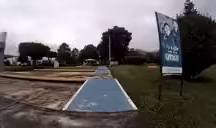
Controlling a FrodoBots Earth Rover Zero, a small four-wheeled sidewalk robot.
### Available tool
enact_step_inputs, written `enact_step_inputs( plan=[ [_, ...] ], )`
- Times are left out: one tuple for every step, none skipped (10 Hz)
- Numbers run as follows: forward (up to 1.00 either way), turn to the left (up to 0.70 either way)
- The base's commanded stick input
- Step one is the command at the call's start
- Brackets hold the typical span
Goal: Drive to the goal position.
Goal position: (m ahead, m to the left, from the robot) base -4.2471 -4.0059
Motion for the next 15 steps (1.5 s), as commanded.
enact_step_inputs(
  plan=[
    [0.00, 0.00],
    [0.00, 0.00],
    [0.00, 0.00],
    [0.70, 0.06],
    [0.70, 0.31],
    [0.70, 0.35],
    [0.70, 0.24],
    [0.70, 0.00],
    [0.70, 0.00],
    [0.70, 0.00],
    [0.70, 0.00],
    [0.70, 0.00],
    [0.70, 0.00],
    [0.70, 0.00],
    [0.70, 0.00]
  ],
)
